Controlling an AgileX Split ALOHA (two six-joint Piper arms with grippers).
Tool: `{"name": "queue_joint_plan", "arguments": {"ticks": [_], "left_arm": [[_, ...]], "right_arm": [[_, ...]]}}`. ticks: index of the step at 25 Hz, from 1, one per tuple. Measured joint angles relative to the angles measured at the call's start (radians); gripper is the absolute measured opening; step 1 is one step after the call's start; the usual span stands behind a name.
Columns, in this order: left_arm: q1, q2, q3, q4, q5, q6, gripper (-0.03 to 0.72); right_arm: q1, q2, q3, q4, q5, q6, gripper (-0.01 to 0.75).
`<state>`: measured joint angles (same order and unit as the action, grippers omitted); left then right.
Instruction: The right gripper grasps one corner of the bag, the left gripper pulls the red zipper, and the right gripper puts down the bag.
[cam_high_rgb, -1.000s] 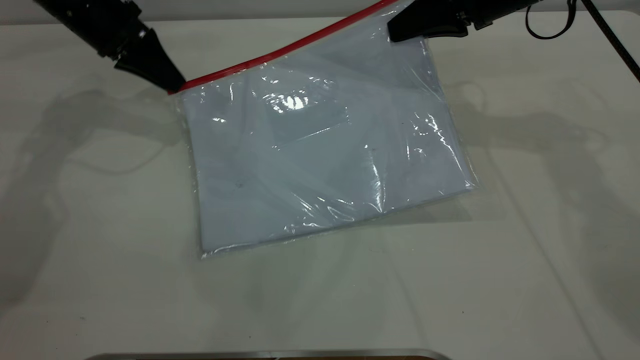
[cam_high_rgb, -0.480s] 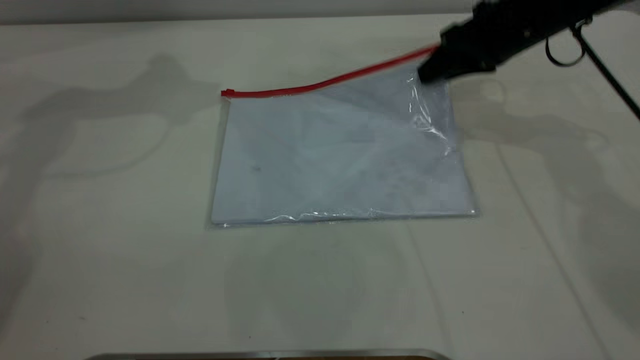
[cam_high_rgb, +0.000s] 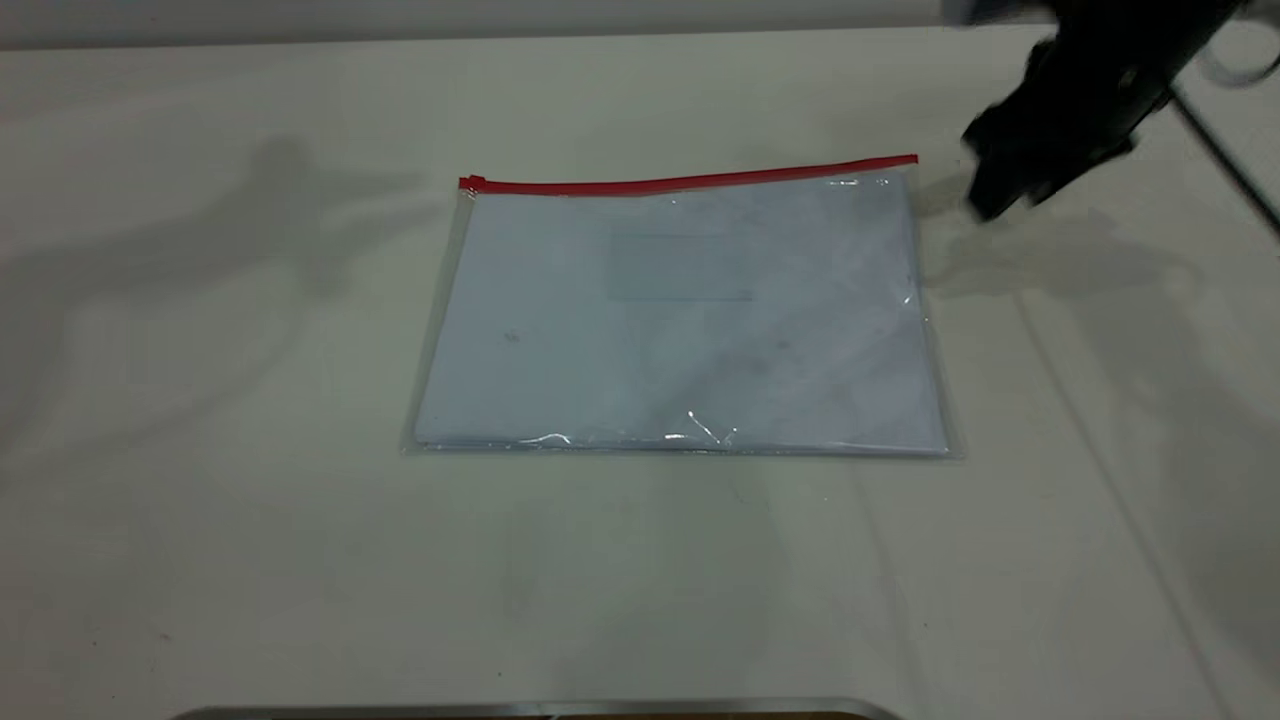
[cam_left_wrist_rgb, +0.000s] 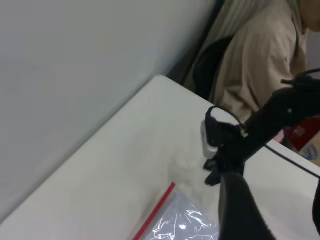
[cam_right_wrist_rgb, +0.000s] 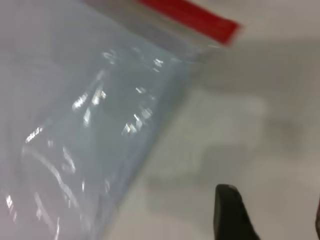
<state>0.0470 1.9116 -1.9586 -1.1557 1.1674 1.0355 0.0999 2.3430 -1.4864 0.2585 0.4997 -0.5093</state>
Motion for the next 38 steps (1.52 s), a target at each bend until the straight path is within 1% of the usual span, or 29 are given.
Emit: {"name": "queue_joint_plan", "arguments": {"ticks": [2,3,5,9,14,18,22,25,30,35,37,38], "left_arm": [[0.000,-0.056,0.000,0.040,0.000,-0.056,0.424],[0.000,-0.087,0.000,0.067,0.000,-0.090,0.424],[0.000,-0.149,0.001,0.122,0.000,-0.162,0.424],[0.000,-0.258,0.001,0.267,0.000,-0.334,0.424],[0.000,-0.385,0.001,0.483,0.001,-0.601,0.424],[0.000,-0.476,0.030,0.638,0.001,-0.753,0.424],[0.000,-0.580,0.154,0.741,0.001,-0.832,0.424],[0.000,-0.666,0.320,0.777,0.001,-0.848,0.424],[0.000,-0.799,0.674,0.818,0.001,-0.863,0.424],[0.000,-0.914,1.011,0.889,0.001,-0.865,0.424],[0.000,-0.962,1.115,0.917,0.001,-0.866,0.424],[0.000,-0.983,1.167,0.932,-0.002,-0.866,0.424]], "right_arm": [[0.009,-0.090,0.000,-0.107,0.110,0.130,0.429],[0.013,-0.140,0.000,-0.139,0.180,0.196,0.426],[0.020,-0.233,0.000,-0.162,0.323,0.262,0.425],[0.020,-0.419,0.000,-0.112,0.534,0.294,0.425],[0.020,-0.614,0.000,-0.049,0.694,0.288,0.425],[0.020,-0.741,0.010,-0.016,0.724,0.299,0.425],[0.020,-0.896,0.059,-0.008,0.728,0.330,0.425],[0.020,-1.027,0.144,-0.006,0.733,0.333,0.425],[0.020,-1.232,0.335,-0.018,0.735,0.334,0.425],[0.020,-1.398,0.611,-0.070,0.733,0.334,0.425],[0.020,-1.445,0.727,-0.089,0.710,0.336,0.425],[0.020,-1.469,0.780,-0.096,0.681,0.336,0.425]]}}
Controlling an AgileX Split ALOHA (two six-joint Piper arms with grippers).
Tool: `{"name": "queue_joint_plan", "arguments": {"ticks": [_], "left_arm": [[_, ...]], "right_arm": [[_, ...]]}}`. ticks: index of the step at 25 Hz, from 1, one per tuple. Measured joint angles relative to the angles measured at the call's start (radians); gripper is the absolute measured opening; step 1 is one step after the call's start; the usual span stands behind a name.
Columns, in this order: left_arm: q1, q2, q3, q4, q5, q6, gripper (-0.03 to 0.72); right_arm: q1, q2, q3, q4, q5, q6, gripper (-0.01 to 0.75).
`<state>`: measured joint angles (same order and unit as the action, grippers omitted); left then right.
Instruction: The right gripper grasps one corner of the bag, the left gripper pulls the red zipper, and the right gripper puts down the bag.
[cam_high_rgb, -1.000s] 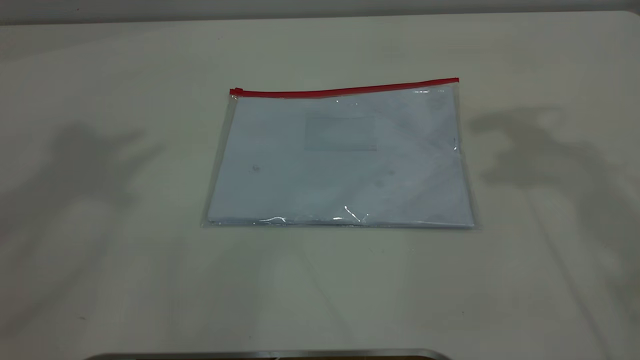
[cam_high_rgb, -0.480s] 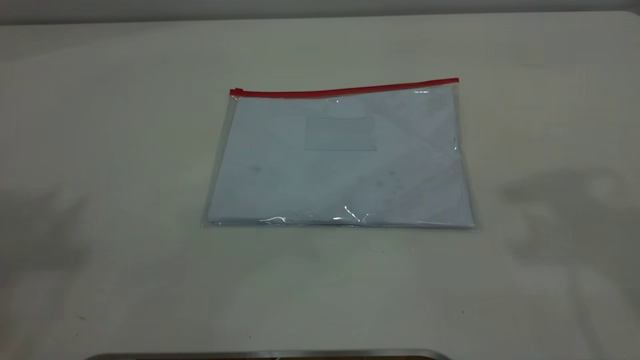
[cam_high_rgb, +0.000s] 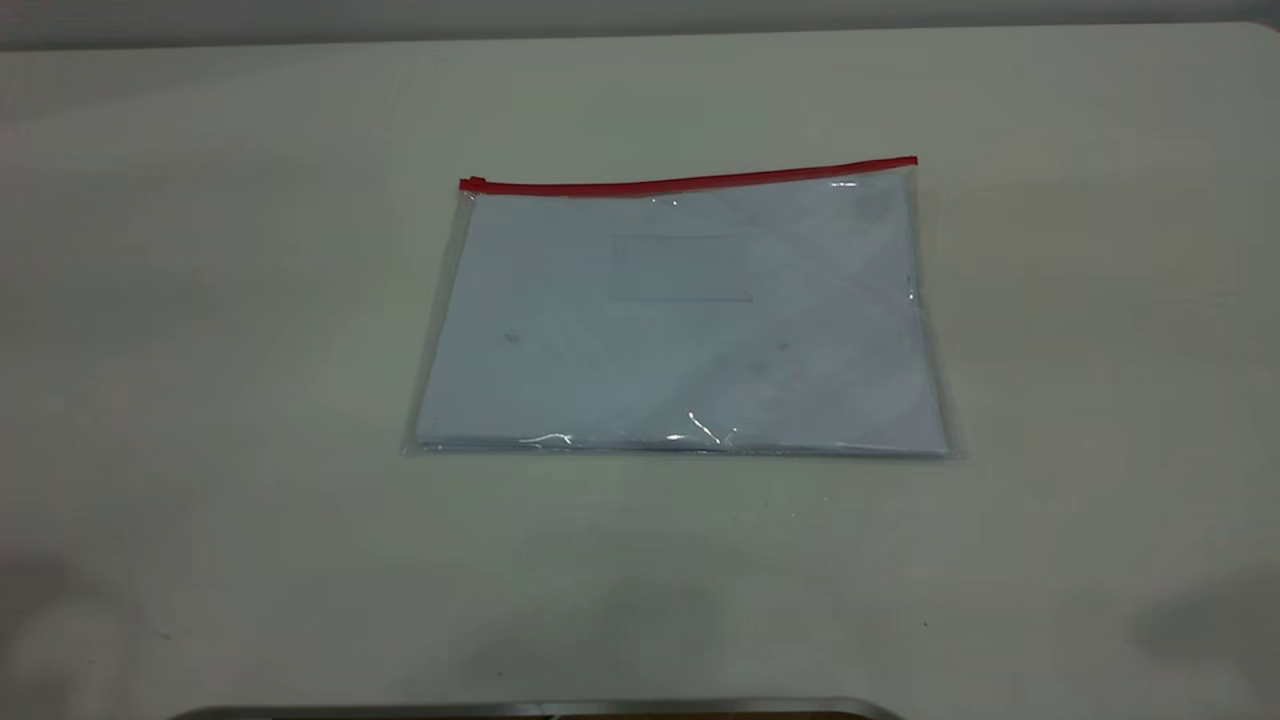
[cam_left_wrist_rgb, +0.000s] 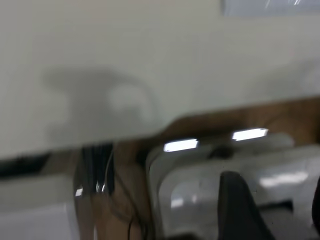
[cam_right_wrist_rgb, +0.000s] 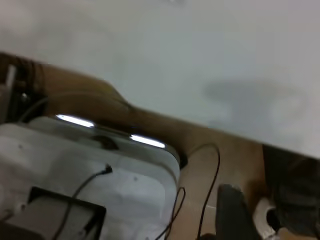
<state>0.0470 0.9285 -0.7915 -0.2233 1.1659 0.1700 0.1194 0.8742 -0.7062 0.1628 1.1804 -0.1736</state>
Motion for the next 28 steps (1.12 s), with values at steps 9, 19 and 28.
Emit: {"name": "queue_joint_plan", "arguments": {"ticks": [9,19,28], "left_arm": [[0.000,-0.257,0.294,0.120,-0.056,0.000,0.424],[0.000,-0.526,0.305,0.179,-0.056,-0.008,0.424],[0.000,-0.674,0.305,0.146,-0.051,-0.009,0.424]], "right_arm": [[0.000,-0.091,0.205,-0.071,-0.114,0.022,0.425],[0.000,-0.091,0.226,-0.098,-0.102,0.121,0.421],[0.000,-0.098,0.226,-0.099,-0.102,0.125,0.417]]}}
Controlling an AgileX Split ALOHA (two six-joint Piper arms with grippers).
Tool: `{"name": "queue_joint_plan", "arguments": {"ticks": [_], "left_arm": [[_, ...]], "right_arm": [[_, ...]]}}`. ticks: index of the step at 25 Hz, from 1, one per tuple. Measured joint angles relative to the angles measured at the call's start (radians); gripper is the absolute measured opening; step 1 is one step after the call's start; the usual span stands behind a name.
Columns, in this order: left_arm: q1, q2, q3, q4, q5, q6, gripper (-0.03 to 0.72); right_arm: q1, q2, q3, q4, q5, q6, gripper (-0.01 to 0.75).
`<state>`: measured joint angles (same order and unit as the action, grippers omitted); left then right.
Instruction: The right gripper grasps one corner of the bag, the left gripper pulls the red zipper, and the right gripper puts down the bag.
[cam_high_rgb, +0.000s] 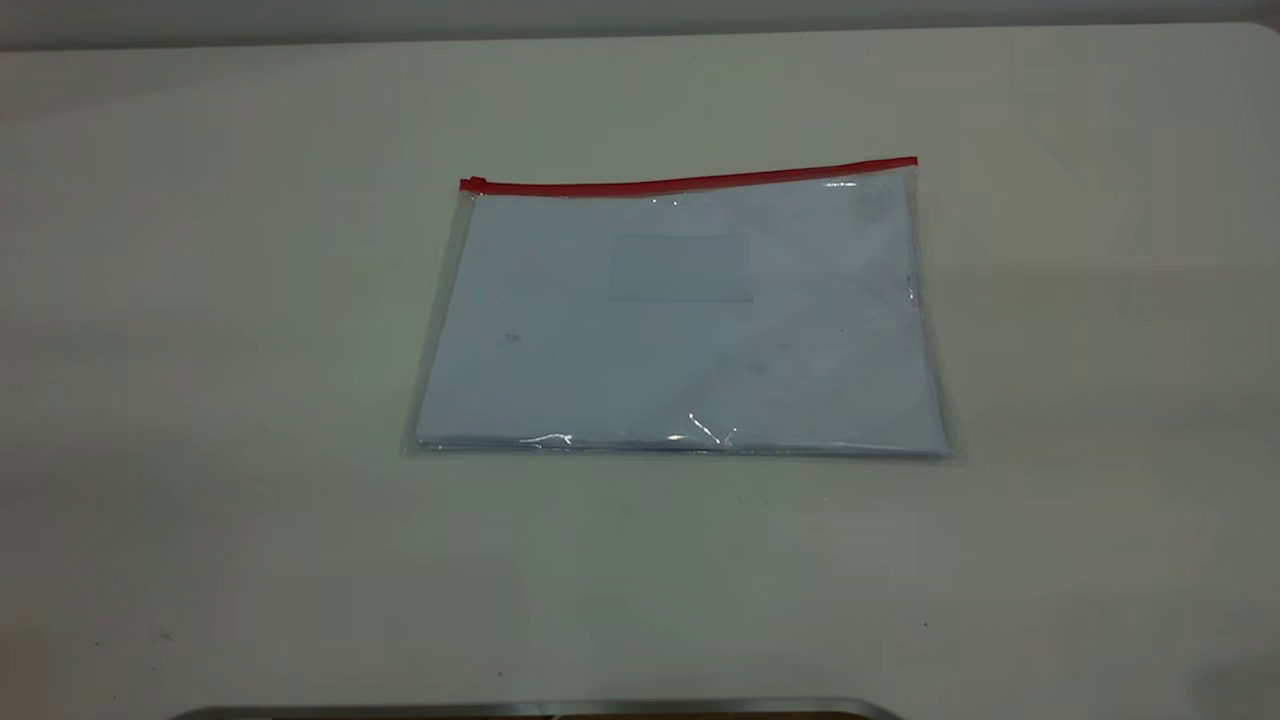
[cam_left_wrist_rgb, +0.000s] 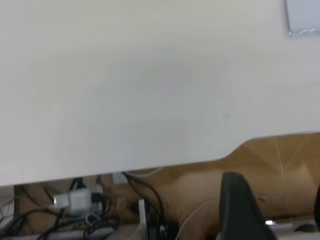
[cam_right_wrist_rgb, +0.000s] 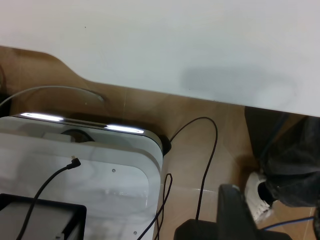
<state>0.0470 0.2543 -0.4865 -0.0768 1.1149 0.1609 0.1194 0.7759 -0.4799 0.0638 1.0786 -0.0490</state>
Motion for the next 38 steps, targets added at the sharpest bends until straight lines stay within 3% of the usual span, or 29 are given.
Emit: {"name": "queue_joint_plan", "arguments": {"ticks": [4,9,15,25,30,38], "left_arm": [[0.000,-0.045,0.000,-0.001,0.001,-0.002,0.424],[0.000,-0.056,0.000,-0.001,0.004,-0.002,0.424],[0.000,-0.056,0.000,-0.001,0.004,-0.007,0.424],[0.000,-0.068,0.000,-0.001,0.005,-0.007,0.424],[0.000,-0.188,0.000,-0.002,0.007,-0.007,0.424],[0.000,-0.273,0.000,-0.003,0.027,-0.007,0.424]], "right_arm": [[0.004,-0.001,0.000,0.000,0.000,0.001,0.417],[0.085,-0.081,0.001,0.005,0.002,0.003,0.416],[0.086,-0.214,0.002,0.012,0.007,0.003,0.416],[-0.175,-0.640,0.005,0.031,0.034,0.003,0.416],[-0.191,-0.788,0.005,0.032,0.043,0.003,0.416],[-0.191,-0.792,0.005,0.033,0.045,0.003,0.416]]}}
